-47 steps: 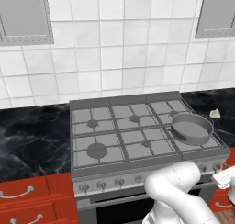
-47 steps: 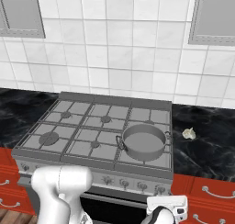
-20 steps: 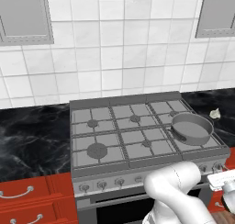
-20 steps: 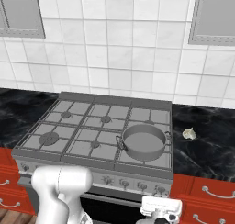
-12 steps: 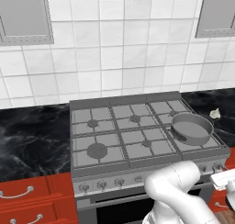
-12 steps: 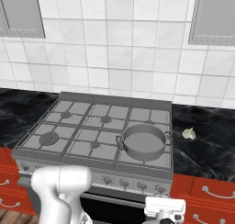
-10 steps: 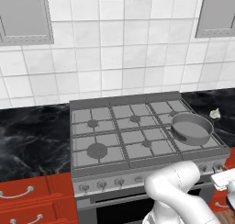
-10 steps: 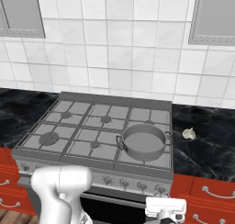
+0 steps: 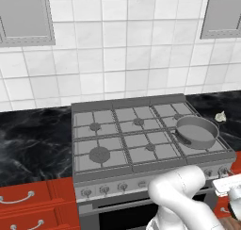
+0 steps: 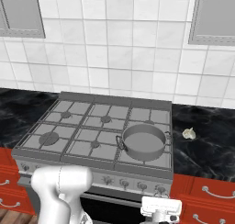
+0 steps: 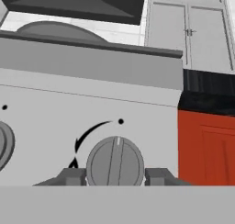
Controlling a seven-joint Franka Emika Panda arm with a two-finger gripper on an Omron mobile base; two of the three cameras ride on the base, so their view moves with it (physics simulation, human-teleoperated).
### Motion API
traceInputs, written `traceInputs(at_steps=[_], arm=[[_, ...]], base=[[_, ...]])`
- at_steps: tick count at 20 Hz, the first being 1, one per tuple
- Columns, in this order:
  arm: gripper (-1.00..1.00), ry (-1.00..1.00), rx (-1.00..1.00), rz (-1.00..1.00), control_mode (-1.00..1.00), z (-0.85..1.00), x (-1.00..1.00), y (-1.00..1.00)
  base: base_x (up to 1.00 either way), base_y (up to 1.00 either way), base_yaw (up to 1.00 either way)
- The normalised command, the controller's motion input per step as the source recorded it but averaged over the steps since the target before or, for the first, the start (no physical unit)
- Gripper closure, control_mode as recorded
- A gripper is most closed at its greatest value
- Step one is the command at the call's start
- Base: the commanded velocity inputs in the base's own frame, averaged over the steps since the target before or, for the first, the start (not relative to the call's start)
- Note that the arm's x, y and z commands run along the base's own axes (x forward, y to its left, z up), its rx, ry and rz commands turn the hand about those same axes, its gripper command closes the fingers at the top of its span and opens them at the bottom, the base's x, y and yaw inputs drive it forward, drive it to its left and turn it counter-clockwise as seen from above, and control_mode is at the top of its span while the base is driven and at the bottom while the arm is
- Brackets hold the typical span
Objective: Turn on the burner for the pot on the stove. Wait thirty seconds for the pot to heat up. Then add the garlic to the pot.
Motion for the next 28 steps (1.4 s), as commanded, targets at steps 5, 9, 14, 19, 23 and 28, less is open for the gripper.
traceInputs(at_steps=[5, 9, 14, 19, 23, 28], arm=[[1.00, -0.31, -0.10, 0.18, -1.00, 0.69, 0.02, -0.05], [1.00, -0.11, -0.19, 0.28, -1.00, 1.00, 0.00, -0.21], [1.00, 0.00, -0.27, 0.27, -1.00, 1.00, -0.05, -0.05], [1.00, -0.31, -0.35, 0.32, -1.00, 0.60, 0.00, 0.00], [1.00, -0.71, -0.23, 0.43, -1.00, 0.42, 0.00, 0.00], [1.00, -0.58, -0.18, 0.45, -1.00, 0.24, 0.00, -0.14]], base=[[0.00, 0.00, 0.00], [0.00, 0.00, 0.00], [0.00, 0.00, 0.00], [0.00, 0.00, 0.00], [0.00, 0.00, 0.00], [0.00, 0.00, 0.00]])
